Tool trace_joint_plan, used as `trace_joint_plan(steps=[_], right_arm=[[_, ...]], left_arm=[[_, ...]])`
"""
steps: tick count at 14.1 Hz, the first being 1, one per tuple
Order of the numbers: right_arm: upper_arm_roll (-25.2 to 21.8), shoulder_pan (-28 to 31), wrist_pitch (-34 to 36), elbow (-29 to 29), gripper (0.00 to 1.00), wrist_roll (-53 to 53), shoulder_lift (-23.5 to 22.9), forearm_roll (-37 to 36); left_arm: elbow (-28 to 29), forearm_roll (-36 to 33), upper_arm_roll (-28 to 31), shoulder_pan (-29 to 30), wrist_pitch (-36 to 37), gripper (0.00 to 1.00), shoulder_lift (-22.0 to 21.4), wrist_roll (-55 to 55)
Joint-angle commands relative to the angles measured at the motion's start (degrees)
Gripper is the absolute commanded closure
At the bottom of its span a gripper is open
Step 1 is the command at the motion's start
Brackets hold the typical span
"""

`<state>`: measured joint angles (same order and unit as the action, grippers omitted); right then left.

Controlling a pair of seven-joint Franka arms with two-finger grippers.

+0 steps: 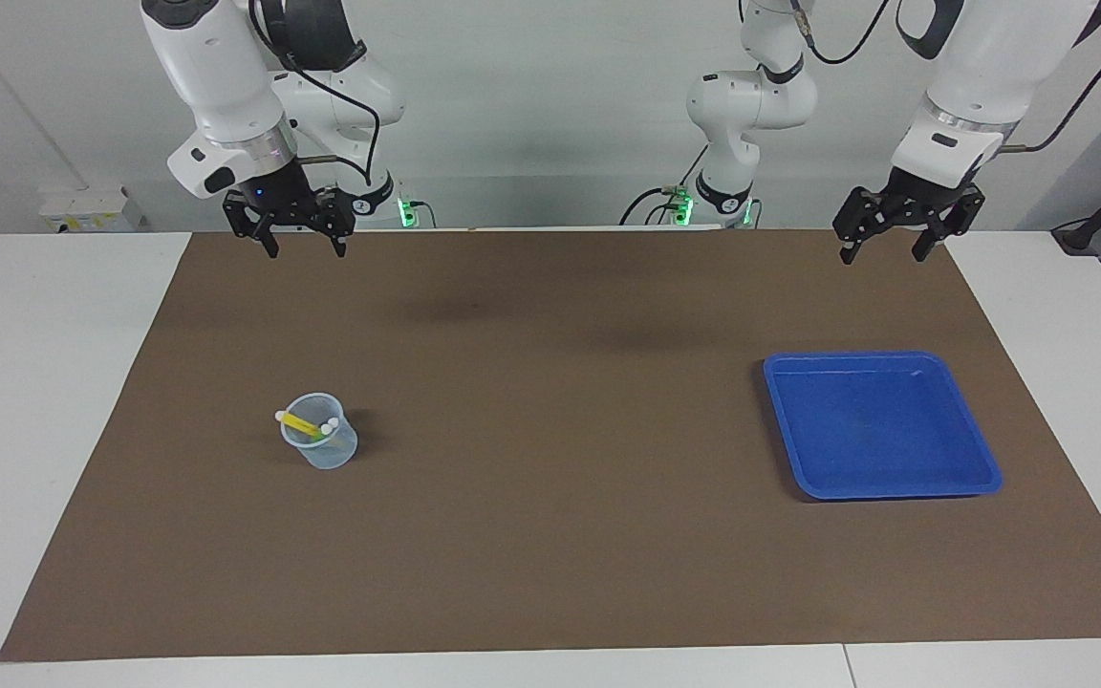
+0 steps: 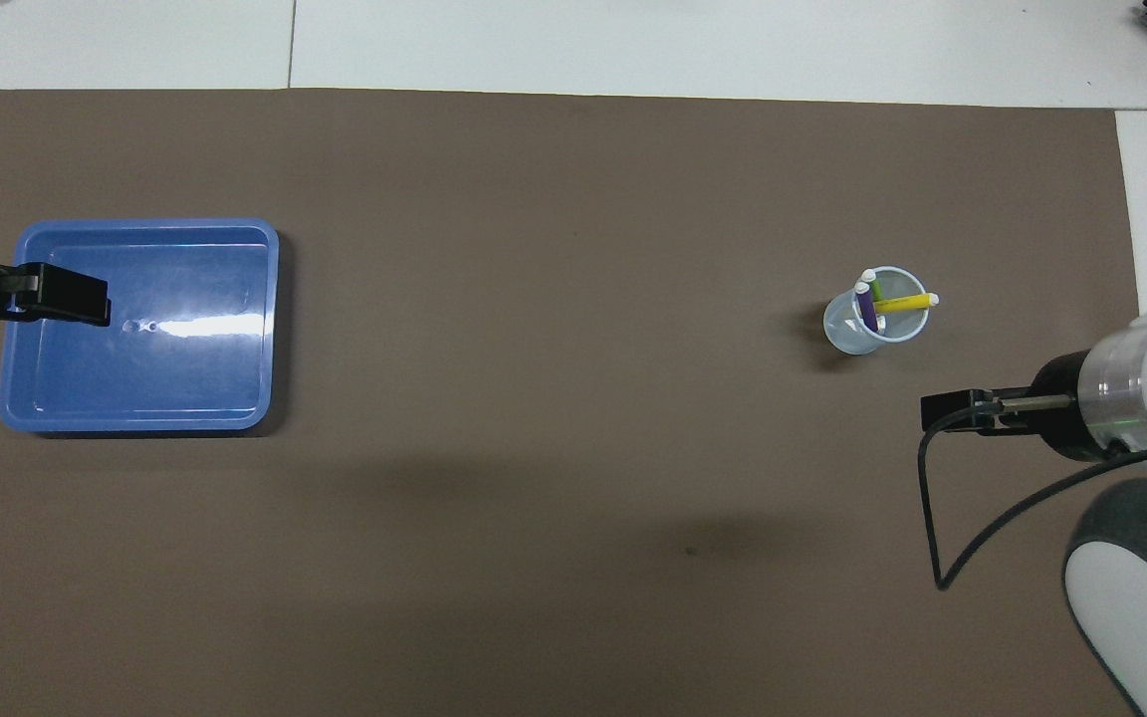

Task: Right arm passes pens to left for tray arrangement
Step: 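Move the right gripper toward the white cup holding pens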

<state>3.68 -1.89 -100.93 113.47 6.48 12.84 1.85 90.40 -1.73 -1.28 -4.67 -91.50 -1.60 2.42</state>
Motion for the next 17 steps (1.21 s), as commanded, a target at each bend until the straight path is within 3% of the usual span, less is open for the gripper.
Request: trace_joint_plan(steps=[1, 5, 8, 11, 15, 17], right_arm=[[0.36, 0.31, -2.96, 1.4, 0.0, -1.82, -1.58, -0.61], [0.27, 1.1, -7.7, 1.14, 0.0, -1.2, -4.22, -0.71], [0.27, 0.66, -7.88, 0.26, 0.0, 7.03, -7.38, -4.21], [0.27, 1.01, -9.37, 0.34, 0.0, 6.19, -8.09, -4.66], [0.36, 4.52, -16.22, 0.78, 0.0, 2.42, -10.81, -3.96], [0.36, 5.31, -18.77, 0.61, 0.07, 0.66, -12.83, -3.96]], left_arm=[[2.06, -0.82, -0.3, 0.46, -1.05, 0.0, -1.66, -0.05], [2.06, -0.82, -0.3, 0.46, -1.05, 0.0, -1.66, -0.05], [2.06, -0.73, -0.3, 0.46, -1.05, 0.0, -1.66, -0.05], [2.06, -0.73, -0.3, 0.46, -1.05, 0.0, -1.66, -0.05], [2.06, -0.82, -0.3, 0.46, -1.05, 0.0, -1.66, -0.05], [2.06, -0.82, -0.3, 0.46, -1.05, 0.0, -1.66, -0.05]])
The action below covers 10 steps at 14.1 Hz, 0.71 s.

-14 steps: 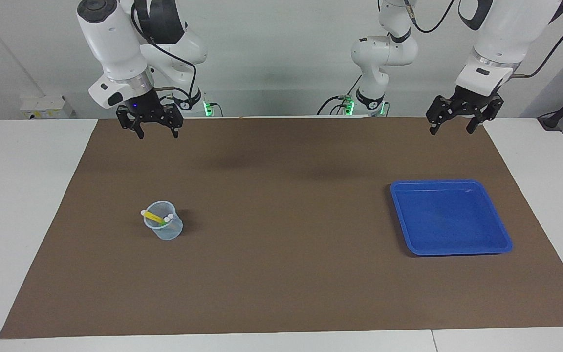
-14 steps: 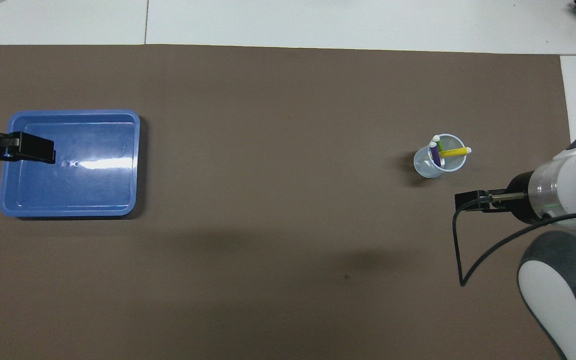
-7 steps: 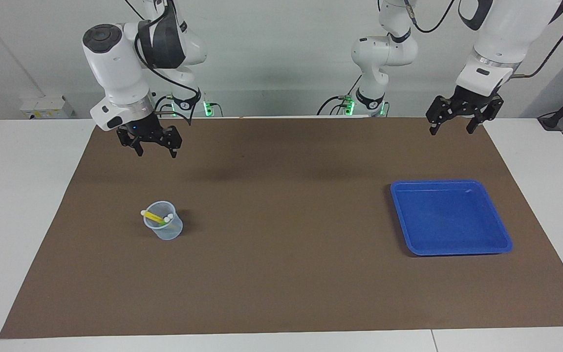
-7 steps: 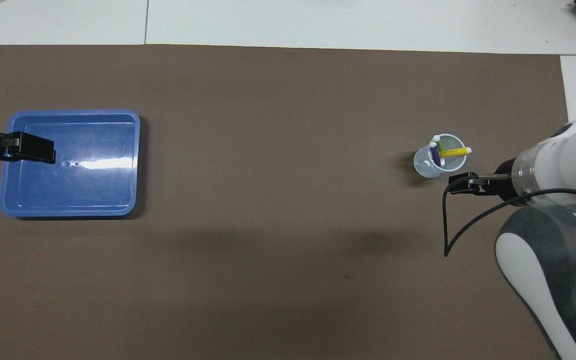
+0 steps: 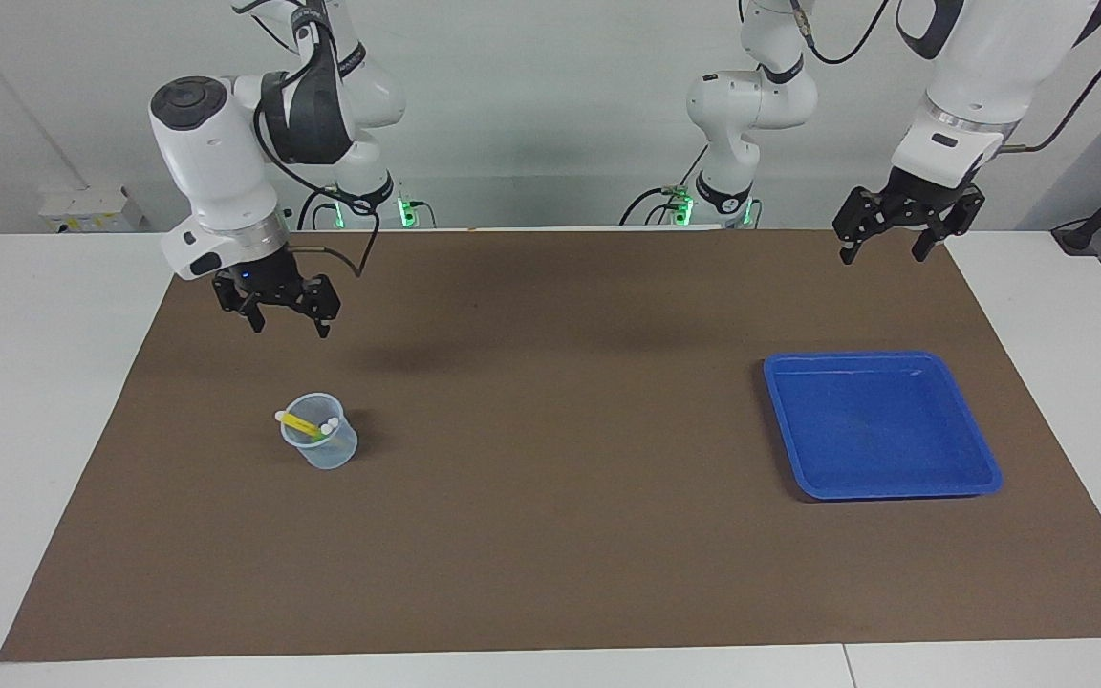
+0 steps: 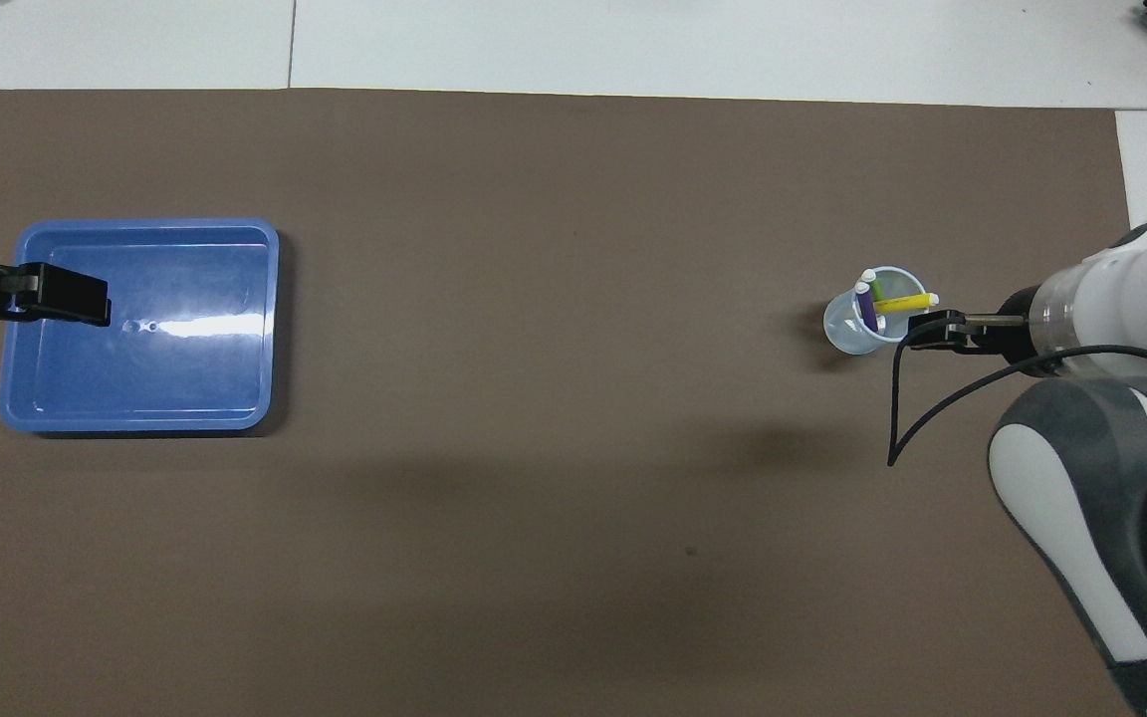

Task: Right arm passes pens to left for tray arrangement
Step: 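Lower the right gripper onto the yellow pen and close it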

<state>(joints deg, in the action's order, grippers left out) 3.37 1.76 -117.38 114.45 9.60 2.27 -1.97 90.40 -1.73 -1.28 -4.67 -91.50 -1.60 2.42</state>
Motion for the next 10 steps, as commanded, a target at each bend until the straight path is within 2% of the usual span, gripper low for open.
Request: trace_joint_plan(steps=[1, 3, 6, 10], right_arm=[[0.59, 1.92, -3.55, -0.63, 0.09, -6.4, -3.32, -0.14], [0.59, 2.19, -6.97, -0.63, 0.17, -10.12, -4.55, -0.14], [0.68, 3.24, -10.57, -0.72, 0.34, -10.3, -5.0, 1.43], [0.67, 6.05, -16.12, -0.72, 0.41, -14.95, -7.54, 12.76]], left_arm=[[2.06, -0.73, -0.3, 0.46, -1.05, 0.0, -1.66, -0.05], [2.06, -0.82, -0.3, 0.46, -1.05, 0.0, -1.66, -0.05], [2.06, -0.82, -0.3, 0.46, -1.05, 0.0, -1.66, -0.05], [2.06, -0.82, -0.3, 0.46, -1.05, 0.0, -1.66, -0.05]])
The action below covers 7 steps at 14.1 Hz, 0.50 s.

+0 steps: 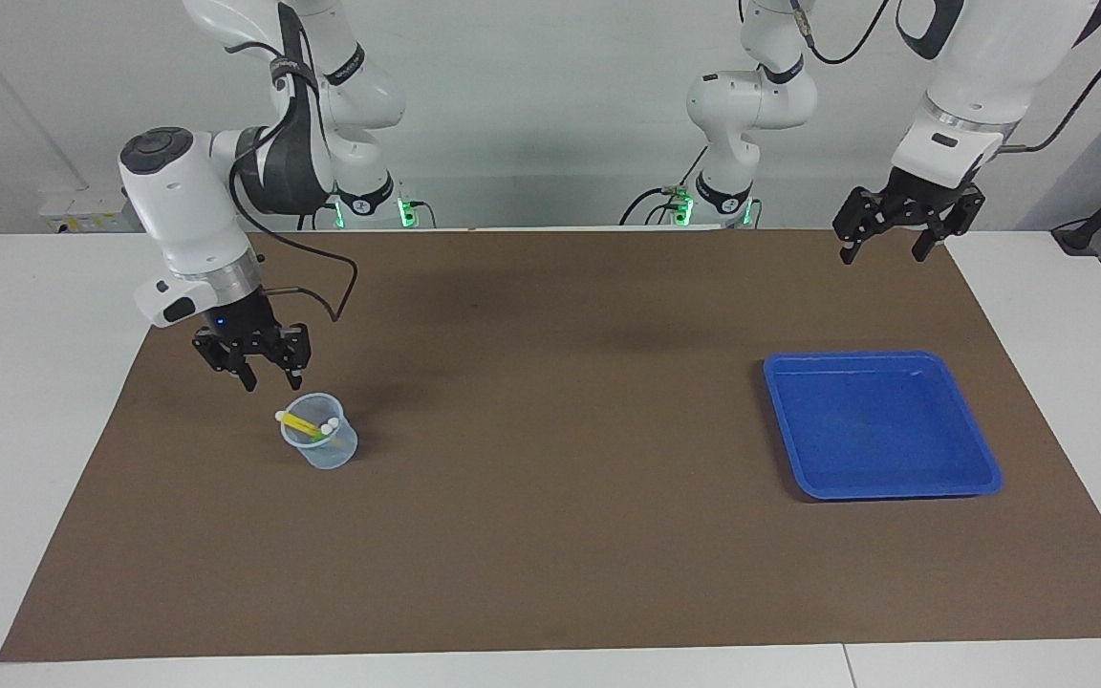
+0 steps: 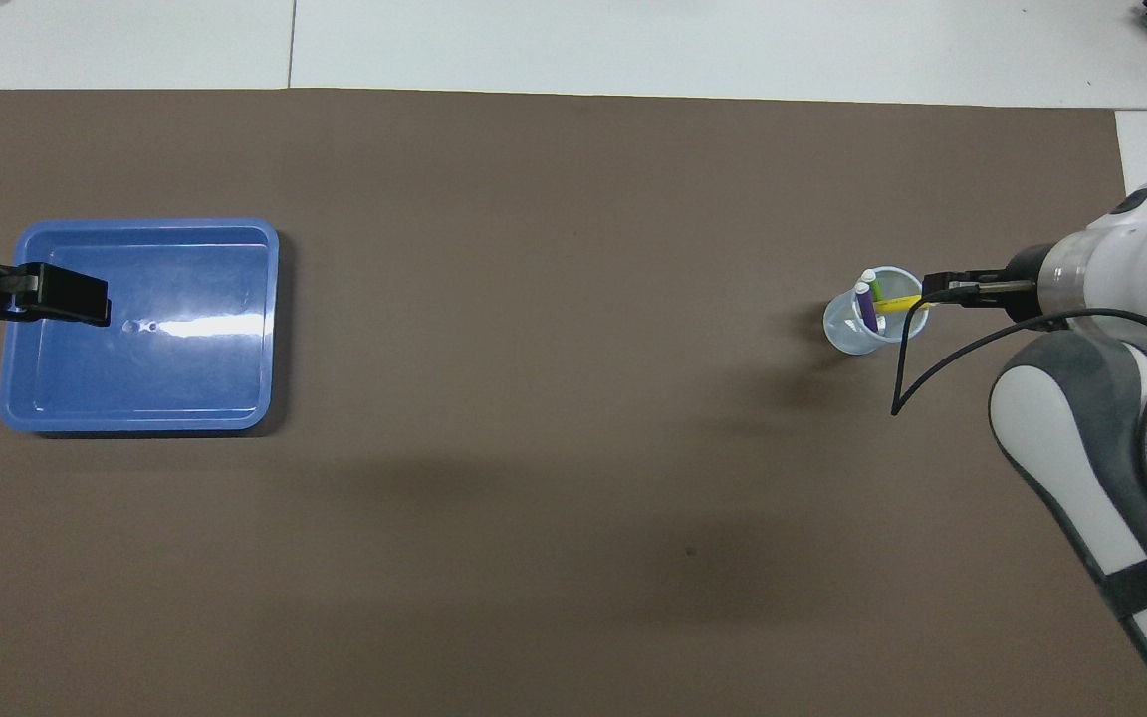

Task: Right arm passes pens to left for tray arrangement
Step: 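Lower the right gripper onto the yellow pen and close it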

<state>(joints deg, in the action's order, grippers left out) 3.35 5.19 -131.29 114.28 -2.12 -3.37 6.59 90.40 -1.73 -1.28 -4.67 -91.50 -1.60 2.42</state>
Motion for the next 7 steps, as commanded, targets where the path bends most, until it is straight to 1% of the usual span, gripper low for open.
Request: trace_joint_plan(steps=[1, 3, 7], right_arm=[[0.7, 3.59, -2.3, -0.64, 0.41, -4.03, -2.77, 5.96], [0.61, 4.56, -2.48, -0.82, 0.41, -4.91, -3.74, 10.18], [0.7, 5.62, -2.39, -1.34, 0.42, -10.08, -4.89, 13.09]], left_arm=[[2.06, -0.82, -0.3, 0.46, -1.05, 0.0, -1.66, -0.05], [2.06, -0.73, -0.3, 0.46, -1.05, 0.0, -1.66, -0.05], [2.06, -0.82, -0.3, 0.46, -1.05, 0.0, -1.66, -0.05]])
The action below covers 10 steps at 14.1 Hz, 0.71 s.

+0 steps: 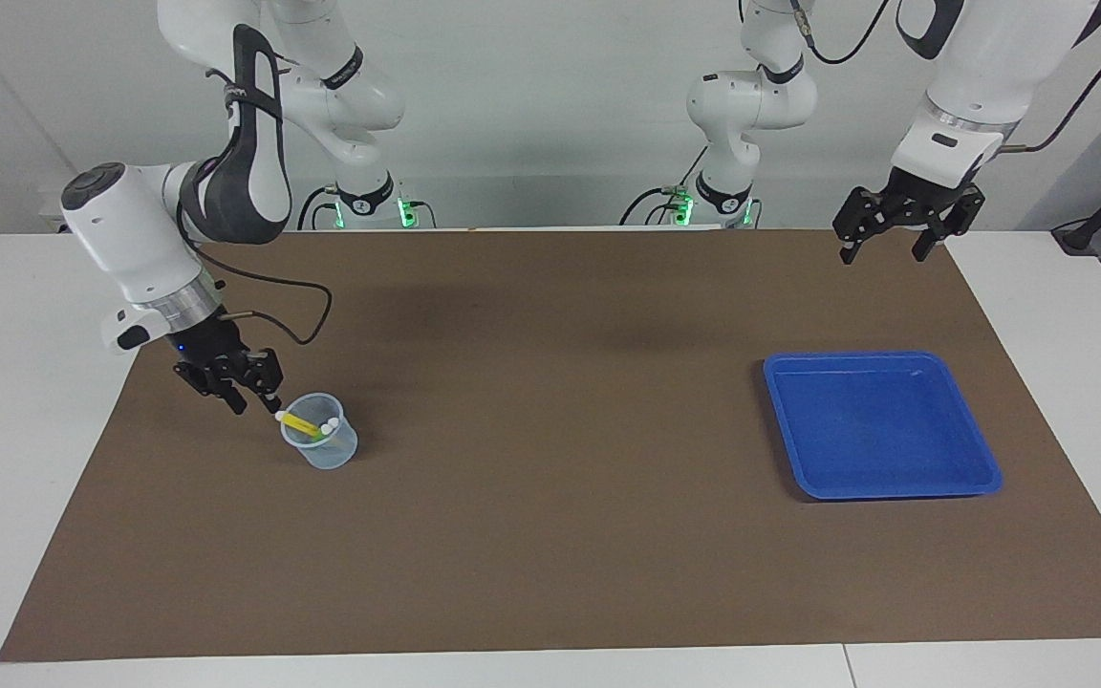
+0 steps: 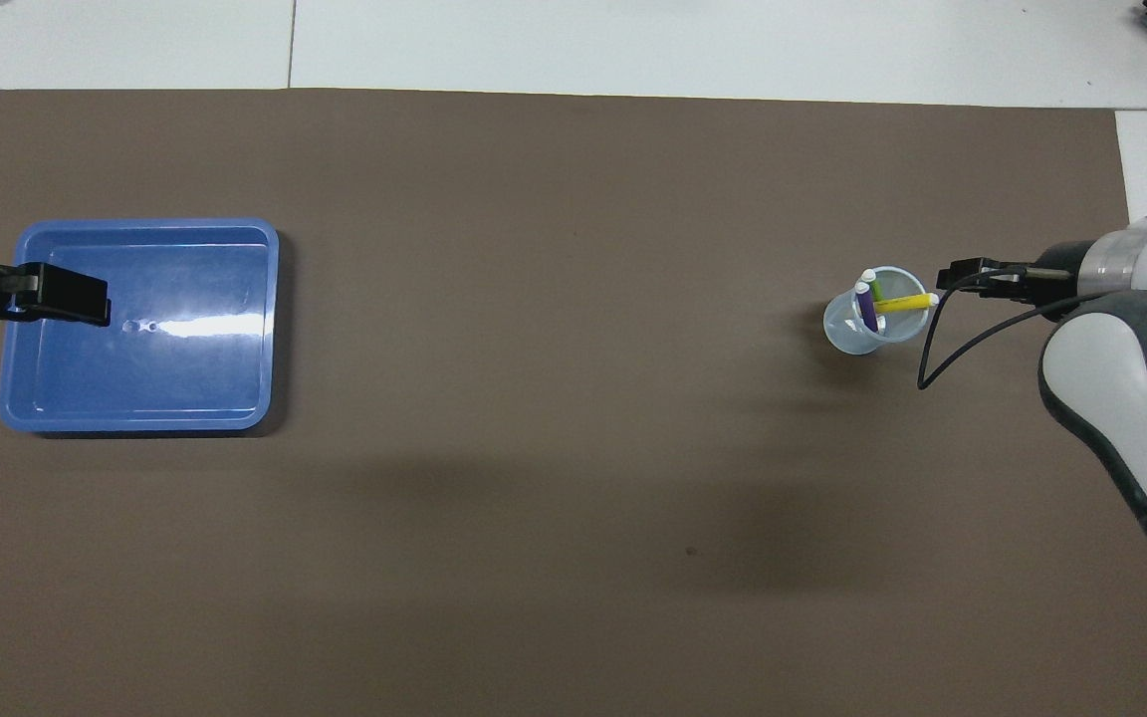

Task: Right arm passes pens to left for tray arrangement
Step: 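Lower the right gripper onto the yellow pen and close it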

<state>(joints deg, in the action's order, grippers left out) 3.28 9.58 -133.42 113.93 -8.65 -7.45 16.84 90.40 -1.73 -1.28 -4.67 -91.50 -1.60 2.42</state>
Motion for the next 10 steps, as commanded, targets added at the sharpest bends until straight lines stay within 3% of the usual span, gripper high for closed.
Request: trace_joint_plan(steps=[1, 5, 10], right_arm=[[0.76, 1.4, -0.27, -1.08, 0.43, -5.31, -0.9, 4.67], [0.68, 1.4, -0.35, -1.87, 0.44, -6.29, -2.83, 12.24], [0.59, 1.14, -0.44, -1.61, 0.48, -6.03, -3.54, 13.13]], left_arm=[[2.06, -0.73, -0.3, 0.46, -1.05, 0.0, -1.66, -0.05], [2.06, -0.82, -0.3, 0.46, -1.05, 0.0, -1.66, -0.05], [2.06, -0.82, -0.3, 0.46, -1.05, 0.0, -1.66, -0.05]])
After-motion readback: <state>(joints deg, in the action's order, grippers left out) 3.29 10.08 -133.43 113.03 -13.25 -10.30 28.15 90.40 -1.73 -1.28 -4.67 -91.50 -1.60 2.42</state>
